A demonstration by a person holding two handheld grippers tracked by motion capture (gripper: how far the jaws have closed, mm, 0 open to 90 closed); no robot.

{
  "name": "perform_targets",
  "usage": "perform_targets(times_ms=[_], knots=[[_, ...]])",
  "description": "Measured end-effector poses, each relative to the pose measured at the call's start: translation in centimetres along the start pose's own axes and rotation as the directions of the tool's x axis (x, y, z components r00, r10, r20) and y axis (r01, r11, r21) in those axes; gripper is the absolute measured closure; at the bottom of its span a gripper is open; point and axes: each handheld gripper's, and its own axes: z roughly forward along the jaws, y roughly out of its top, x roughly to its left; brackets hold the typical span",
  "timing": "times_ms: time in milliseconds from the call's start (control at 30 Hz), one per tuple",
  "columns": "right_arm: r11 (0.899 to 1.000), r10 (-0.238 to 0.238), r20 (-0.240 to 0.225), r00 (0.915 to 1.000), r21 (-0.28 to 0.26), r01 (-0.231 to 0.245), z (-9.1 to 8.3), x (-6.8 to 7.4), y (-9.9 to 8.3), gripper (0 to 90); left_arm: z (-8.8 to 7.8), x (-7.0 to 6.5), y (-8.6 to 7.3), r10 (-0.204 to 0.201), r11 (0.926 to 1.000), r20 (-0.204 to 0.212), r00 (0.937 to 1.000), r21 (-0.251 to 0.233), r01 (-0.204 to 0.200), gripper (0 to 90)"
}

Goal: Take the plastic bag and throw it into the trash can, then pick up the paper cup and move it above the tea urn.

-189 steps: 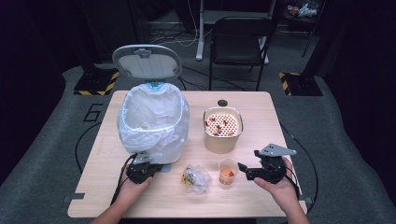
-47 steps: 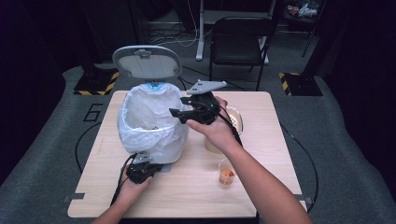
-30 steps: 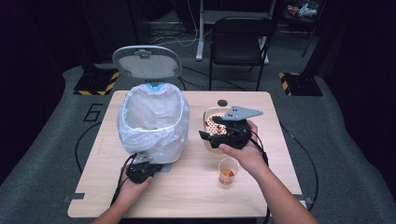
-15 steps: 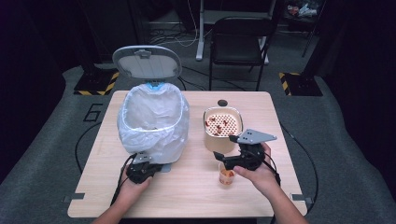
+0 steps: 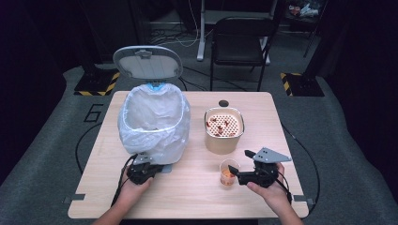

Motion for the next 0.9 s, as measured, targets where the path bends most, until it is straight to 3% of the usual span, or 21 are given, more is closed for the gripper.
perform_targets(times_ms=[367, 733, 900], knots=[[1.0, 0.021, -0.027, 0.9994, 0.016, -0.02, 2.0, 0.4, -3.3, 12.0, 0.0, 0.0, 0.0, -0.001, 1.0, -0.001, 1.0, 0.002, 0.001, 90.0], [0.997, 0.005, -0.037, 0.9993, 0.072, -0.002, 3.7, 0.8, -4.3, 9.7, 0.0, 0.1, 0.0, 0.0, 1.0, 0.002, 1.0, 0.003, 0.0, 90.0], [0.996, -0.003, -0.029, 0.9996, 0.085, 0.006, 4.6, 0.9, -4.8, 14.2, 0.0, 0.1, 0.0, 0.0, 1.0, 0.003, 1.0, 0.002, 0.0, 90.0]])
